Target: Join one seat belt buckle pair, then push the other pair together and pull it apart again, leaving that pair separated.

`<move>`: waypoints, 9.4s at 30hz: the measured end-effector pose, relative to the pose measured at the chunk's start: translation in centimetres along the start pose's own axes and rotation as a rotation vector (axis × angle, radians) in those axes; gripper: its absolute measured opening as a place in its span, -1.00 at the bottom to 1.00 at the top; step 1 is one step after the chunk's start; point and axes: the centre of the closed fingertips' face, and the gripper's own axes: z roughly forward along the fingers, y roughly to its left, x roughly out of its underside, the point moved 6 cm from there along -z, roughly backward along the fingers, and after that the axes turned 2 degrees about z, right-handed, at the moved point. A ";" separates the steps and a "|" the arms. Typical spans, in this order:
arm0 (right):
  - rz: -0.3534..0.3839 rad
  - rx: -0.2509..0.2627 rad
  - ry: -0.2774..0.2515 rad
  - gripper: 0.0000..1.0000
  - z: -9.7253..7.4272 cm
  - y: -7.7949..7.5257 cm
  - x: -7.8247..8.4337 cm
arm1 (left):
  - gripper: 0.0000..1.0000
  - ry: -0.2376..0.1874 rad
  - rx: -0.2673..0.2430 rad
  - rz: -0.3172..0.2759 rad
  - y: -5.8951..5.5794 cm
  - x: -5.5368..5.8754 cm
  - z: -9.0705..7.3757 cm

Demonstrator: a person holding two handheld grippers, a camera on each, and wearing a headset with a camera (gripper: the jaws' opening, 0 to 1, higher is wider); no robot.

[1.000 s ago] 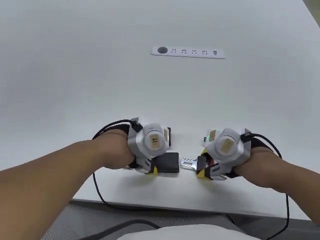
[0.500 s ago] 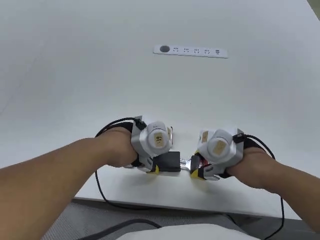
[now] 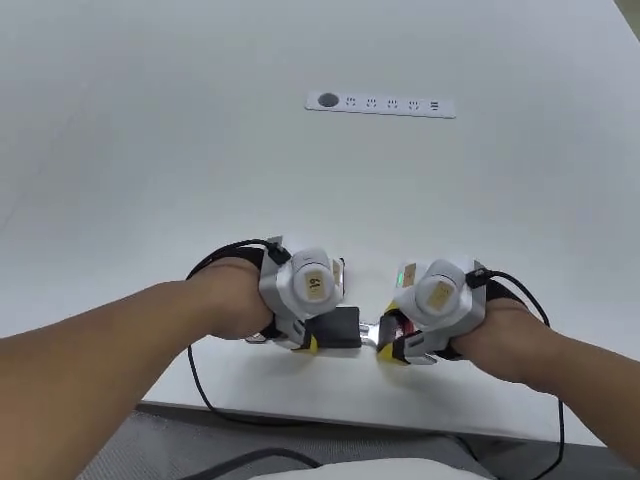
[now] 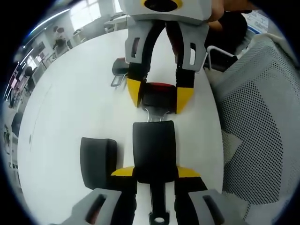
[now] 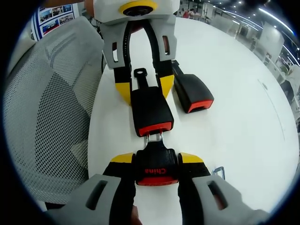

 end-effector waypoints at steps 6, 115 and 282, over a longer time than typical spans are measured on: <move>-0.005 -0.004 0.008 -0.33 0.1 0.0 -0.2 | -0.39 -0.007 0.003 -0.001 0.0 0.0 0.0; 0.019 0.041 0.091 -0.31 -5.4 -9.2 7.0 | -0.17 0.049 -0.052 -0.015 8.5 1.3 -1.2; 0.054 0.166 0.103 0.04 -4.9 -8.4 5.6 | -0.18 -0.054 -0.071 -0.162 7.6 2.1 -0.7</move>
